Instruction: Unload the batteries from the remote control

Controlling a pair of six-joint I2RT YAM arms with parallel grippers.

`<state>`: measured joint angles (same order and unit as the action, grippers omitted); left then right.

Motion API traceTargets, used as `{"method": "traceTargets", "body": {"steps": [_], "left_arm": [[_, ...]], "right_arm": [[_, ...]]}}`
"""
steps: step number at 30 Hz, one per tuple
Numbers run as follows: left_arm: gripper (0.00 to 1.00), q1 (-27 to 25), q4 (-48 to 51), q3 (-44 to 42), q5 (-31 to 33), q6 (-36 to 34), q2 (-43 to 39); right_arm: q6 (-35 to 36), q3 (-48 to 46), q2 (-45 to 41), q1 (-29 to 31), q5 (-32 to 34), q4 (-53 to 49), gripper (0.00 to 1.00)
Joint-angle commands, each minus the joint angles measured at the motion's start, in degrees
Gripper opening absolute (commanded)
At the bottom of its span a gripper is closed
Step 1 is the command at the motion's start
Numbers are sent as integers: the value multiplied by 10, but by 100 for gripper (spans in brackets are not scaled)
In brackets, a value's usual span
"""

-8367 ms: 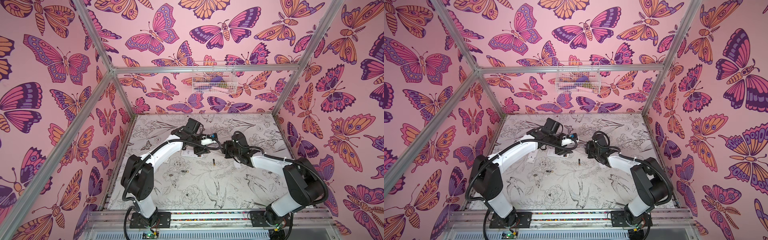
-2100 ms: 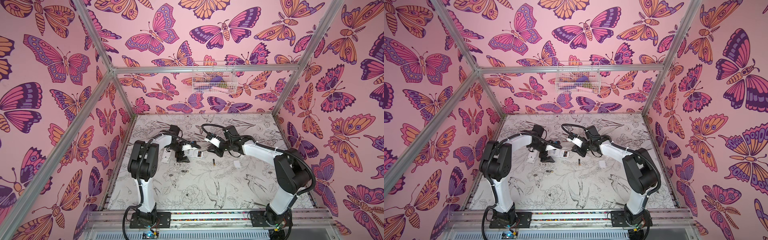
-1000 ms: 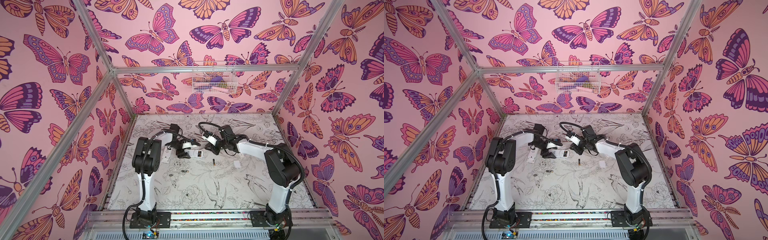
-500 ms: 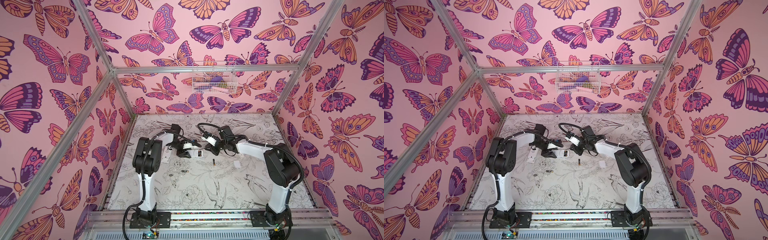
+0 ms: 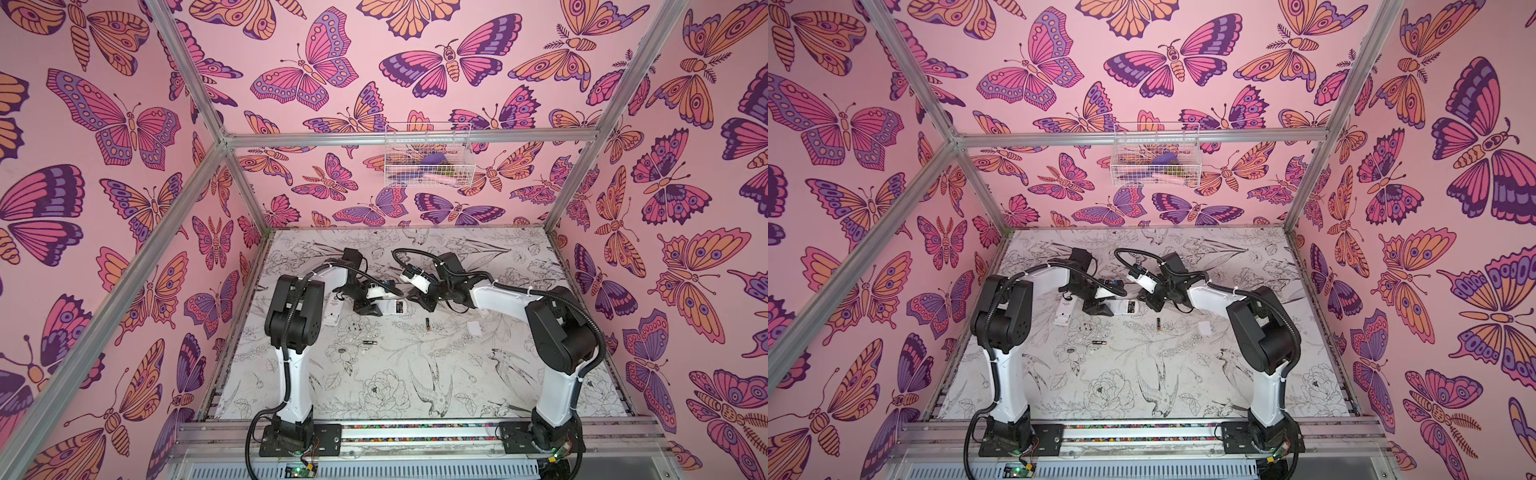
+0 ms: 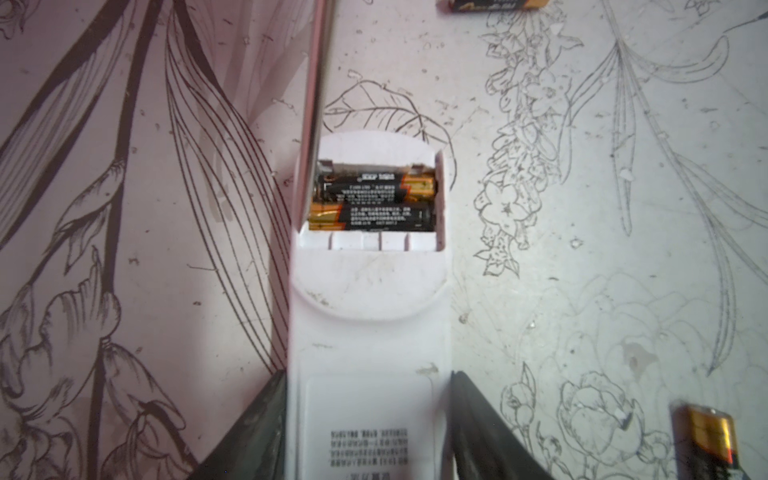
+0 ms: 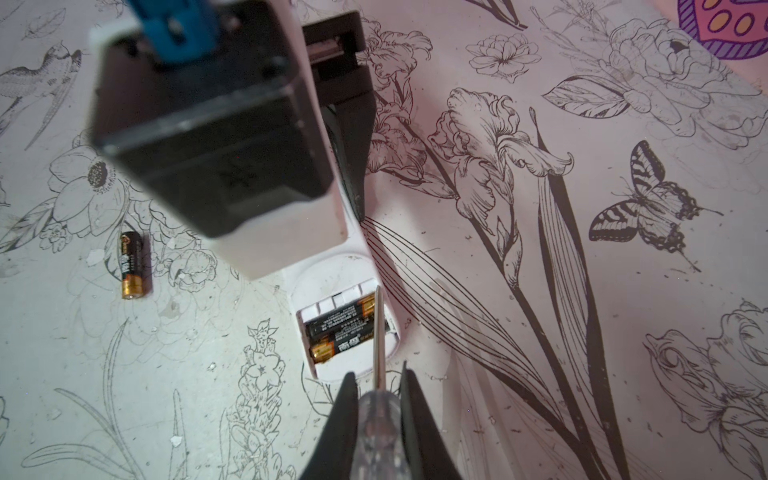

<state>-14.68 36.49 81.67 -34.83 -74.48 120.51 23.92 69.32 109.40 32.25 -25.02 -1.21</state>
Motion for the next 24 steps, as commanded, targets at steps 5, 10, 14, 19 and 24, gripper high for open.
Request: {"method": "traceTargets", "body": {"steps": [5,10,14,19,24], "left_arm": [[58,-18,-6,-24,24,-7,20],[58,-18,-7,-24,24,-5,20],[58,-18,-7,-25,25,-5,19],[58,-18,-9,-26,25,-4,19],[58,-18,-12,-27,26,-3,19]], "right_arm": [[30,-12,9,5,-7,-62,0],[30,-17,4,4,-4,-95,0],[28,-22,-4,4,-7,-106,0],[25,-20,-6,2,-27,-124,0],[-2,-11,-6,-4,-68,-124,0]]}}
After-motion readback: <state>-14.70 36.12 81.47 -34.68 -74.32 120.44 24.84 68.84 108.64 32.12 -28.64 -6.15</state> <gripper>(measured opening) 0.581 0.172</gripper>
